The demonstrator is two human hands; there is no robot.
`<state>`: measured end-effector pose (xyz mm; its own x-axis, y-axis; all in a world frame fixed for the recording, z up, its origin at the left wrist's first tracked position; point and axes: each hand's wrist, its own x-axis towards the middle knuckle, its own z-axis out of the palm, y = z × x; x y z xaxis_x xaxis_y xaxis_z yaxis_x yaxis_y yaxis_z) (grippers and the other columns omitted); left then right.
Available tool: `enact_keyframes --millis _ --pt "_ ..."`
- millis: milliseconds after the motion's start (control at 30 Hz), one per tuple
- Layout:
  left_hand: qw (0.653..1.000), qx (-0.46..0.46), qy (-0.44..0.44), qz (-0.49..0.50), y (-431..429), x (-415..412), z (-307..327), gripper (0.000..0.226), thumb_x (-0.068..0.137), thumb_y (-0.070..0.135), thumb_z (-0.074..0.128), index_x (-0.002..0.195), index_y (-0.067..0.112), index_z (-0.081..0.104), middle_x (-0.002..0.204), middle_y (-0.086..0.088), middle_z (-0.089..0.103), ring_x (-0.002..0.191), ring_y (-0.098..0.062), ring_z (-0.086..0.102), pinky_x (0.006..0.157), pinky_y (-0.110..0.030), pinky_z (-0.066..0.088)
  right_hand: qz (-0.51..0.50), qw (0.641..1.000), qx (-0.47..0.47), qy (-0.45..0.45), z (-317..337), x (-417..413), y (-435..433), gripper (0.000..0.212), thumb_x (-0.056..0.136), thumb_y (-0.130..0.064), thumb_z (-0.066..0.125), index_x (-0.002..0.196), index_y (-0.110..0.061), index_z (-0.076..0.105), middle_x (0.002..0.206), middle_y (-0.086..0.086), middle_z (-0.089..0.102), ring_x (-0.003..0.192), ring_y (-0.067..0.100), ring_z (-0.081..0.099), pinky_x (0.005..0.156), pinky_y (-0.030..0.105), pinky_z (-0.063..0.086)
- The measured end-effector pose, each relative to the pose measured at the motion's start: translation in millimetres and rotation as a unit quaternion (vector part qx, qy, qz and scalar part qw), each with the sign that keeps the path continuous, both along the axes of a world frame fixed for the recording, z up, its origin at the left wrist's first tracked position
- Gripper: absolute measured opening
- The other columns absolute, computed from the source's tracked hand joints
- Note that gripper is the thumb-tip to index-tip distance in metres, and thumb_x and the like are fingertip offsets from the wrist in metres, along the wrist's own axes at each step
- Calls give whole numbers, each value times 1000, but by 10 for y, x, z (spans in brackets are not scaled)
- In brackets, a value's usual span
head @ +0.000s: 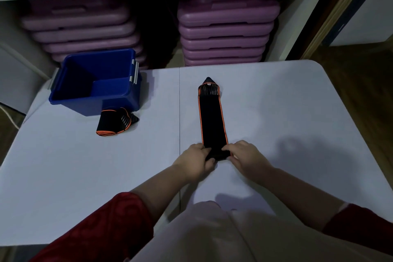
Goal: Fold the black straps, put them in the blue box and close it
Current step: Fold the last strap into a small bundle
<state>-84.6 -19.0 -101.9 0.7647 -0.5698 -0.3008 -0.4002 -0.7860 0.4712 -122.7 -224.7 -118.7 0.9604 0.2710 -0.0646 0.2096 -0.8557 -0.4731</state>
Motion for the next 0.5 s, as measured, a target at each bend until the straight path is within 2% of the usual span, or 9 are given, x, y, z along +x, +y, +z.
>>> enact_keyframes --millis 133,267,400,500 --pt "1000 -21 -5 12 14 -11 -18 46 91 33 49 134 19 38 117 -12 58 101 -30 57 82 -38 49 -45 994 28 94 41 95 26 33 88 -33 42 115 -23 58 93 5 64 94 23 53 81 37 43" --pt "999 -20 -38 20 4 -94 -69 59 90 27 52 144 16 30 142 -10 36 113 -31 52 92 -37 45 -81 988 61 114 17 198 59 30 86 -28 53 109 -15 67 91 11 62 91 27 58 84 37 46" --pt "999 -8 -48 14 -8 -104 -96 62 91 23 48 148 14 24 142 -12 37 117 -32 50 95 -40 45 -134 979 98 115 22 220 53 37 87 -24 62 123 -17 59 99 3 56 86 18 56 86 31 46" --pt "999 2 -35 16 -19 -43 -120 63 91 18 49 148 12 24 143 -13 38 120 -32 49 99 -39 44 -136 978 122 97 -14 156 99 39 85 -19 63 123 -14 60 110 9 65 97 22 62 91 40 50"
